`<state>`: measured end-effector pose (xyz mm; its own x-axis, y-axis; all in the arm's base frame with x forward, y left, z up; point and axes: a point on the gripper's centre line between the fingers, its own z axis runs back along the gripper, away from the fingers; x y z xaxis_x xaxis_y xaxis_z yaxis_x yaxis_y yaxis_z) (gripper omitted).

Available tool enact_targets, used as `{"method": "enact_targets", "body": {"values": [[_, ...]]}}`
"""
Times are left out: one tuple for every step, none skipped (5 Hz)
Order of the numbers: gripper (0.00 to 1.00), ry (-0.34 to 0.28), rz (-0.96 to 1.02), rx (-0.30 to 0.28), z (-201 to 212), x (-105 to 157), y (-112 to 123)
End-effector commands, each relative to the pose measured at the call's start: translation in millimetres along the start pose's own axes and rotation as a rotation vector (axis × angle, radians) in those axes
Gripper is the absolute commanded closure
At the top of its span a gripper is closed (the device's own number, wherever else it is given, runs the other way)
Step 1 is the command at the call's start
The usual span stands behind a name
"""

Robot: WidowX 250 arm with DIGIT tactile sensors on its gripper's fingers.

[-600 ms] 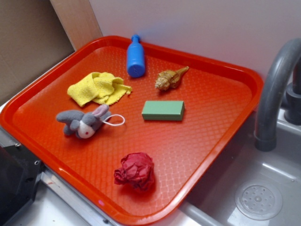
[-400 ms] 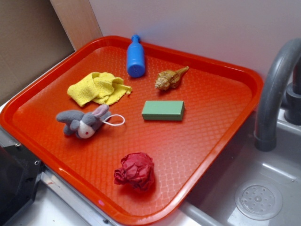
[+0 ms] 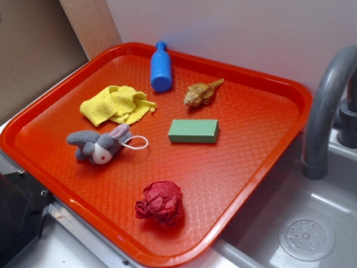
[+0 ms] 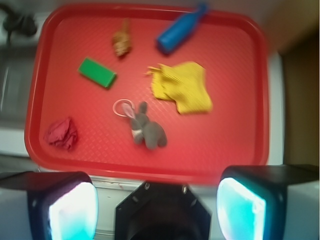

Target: Grab the red paper.

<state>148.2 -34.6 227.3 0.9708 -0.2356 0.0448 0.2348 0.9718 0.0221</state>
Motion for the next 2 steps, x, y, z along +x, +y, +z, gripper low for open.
{"method": "enact_targets", "body": {"values": [[0.0,-0.029,-0.508,-0.008,2.4,27.4,-13.5],[0.0,0.142,-0.765,-0.031,-22.5,37.2,-29.4]]}}
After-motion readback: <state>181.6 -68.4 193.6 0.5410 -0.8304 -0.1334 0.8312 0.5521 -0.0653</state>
